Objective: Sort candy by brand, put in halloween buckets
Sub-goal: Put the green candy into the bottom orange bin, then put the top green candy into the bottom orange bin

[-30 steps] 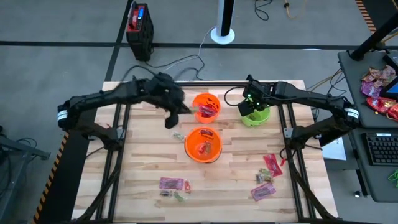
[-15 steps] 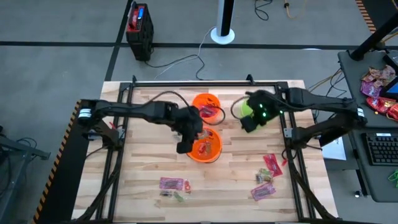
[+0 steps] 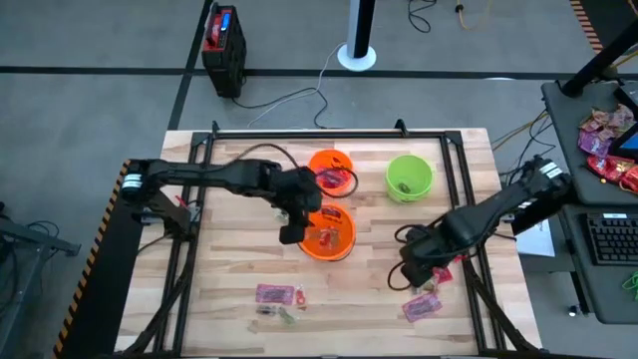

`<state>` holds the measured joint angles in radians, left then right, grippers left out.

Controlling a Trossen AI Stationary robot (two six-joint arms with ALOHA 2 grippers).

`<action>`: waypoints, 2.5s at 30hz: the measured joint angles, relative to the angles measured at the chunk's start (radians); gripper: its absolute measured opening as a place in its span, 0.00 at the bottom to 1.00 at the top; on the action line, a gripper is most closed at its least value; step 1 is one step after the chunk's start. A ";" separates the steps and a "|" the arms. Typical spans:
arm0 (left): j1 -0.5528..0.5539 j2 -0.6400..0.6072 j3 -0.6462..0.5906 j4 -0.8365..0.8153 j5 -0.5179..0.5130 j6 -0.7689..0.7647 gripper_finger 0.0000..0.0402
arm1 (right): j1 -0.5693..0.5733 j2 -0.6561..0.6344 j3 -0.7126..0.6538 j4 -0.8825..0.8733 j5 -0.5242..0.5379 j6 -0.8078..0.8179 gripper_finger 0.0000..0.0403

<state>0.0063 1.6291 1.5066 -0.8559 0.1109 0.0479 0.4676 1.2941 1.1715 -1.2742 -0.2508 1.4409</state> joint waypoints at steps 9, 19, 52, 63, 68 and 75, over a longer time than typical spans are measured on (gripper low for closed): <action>-0.039 -0.283 0.004 -0.020 0.000 -0.126 0.42 | 0.019 0.097 -0.245 0.202 0.007 -0.232 0.52; -0.115 -0.504 0.005 -0.002 -0.107 -0.305 0.42 | 0.019 0.176 -0.360 0.337 -0.014 -0.328 0.52; -0.139 -0.525 -0.442 0.036 -0.154 -0.324 0.42 | -0.089 -0.088 -0.012 0.693 0.672 -0.534 0.04; -0.091 -0.497 -0.775 0.388 -0.194 -0.183 0.42 | -0.274 0.099 0.113 0.954 0.607 -0.763 0.12; -0.055 -0.480 -0.862 0.486 -0.208 -0.116 0.42 | -0.303 0.155 0.115 0.927 0.533 -0.668 0.27; -0.014 -0.397 -0.916 0.598 -0.207 0.015 0.42 | -0.305 0.155 0.115 0.852 0.511 -0.584 0.42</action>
<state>-0.0078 1.2322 0.5910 -0.2583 -0.0963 0.0627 0.1627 1.4494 1.2869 -0.4218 0.2603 0.8567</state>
